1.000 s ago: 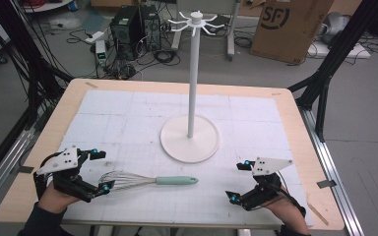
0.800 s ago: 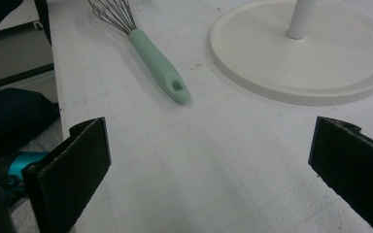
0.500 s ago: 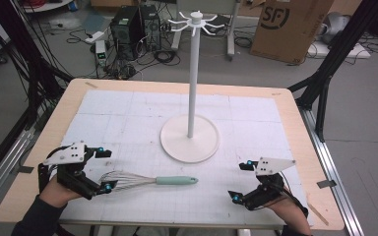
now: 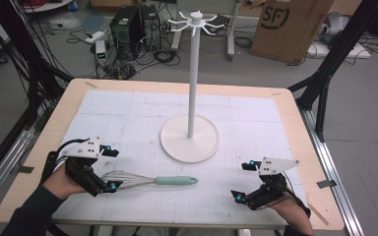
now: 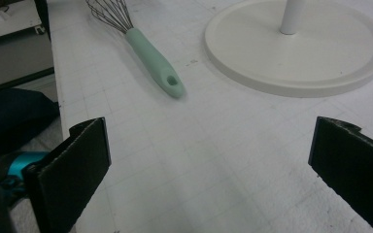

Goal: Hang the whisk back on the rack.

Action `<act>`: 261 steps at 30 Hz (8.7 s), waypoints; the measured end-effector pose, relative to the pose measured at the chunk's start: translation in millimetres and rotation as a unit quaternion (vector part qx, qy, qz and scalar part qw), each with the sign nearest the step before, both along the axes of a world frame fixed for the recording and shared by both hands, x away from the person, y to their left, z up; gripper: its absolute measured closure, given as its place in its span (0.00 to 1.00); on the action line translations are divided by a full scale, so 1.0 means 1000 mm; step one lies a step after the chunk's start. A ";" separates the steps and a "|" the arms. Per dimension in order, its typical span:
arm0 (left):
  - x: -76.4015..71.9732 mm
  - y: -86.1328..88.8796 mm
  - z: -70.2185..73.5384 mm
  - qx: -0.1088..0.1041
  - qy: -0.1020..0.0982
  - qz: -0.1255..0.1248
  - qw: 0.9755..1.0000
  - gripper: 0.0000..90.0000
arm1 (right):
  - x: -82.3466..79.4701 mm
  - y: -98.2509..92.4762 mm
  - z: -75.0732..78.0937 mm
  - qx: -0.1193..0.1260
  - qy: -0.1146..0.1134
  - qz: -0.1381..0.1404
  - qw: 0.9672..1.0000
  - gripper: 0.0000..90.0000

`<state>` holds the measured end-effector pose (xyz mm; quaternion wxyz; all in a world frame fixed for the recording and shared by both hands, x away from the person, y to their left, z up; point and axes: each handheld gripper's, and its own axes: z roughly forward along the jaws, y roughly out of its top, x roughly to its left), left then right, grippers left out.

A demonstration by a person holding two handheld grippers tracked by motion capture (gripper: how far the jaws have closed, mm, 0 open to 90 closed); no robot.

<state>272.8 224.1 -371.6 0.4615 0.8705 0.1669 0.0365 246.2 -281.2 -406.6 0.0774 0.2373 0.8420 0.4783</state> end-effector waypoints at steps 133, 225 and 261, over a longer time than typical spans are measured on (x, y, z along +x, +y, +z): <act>0.032 -0.132 -0.009 0.206 0.053 -0.081 0.974 0.77 | -0.003 -0.027 -0.002 0.030 0.005 -0.008 1.000 0.01; 0.110 -0.066 0.171 -0.194 -0.039 0.028 0.980 0.77 | -0.007 -0.044 0.002 0.053 -0.001 -0.020 0.998 0.01; 0.124 -0.097 0.163 -0.183 -0.036 0.037 0.982 0.77 | -0.009 -0.047 0.005 0.061 -0.006 -0.014 0.998 0.01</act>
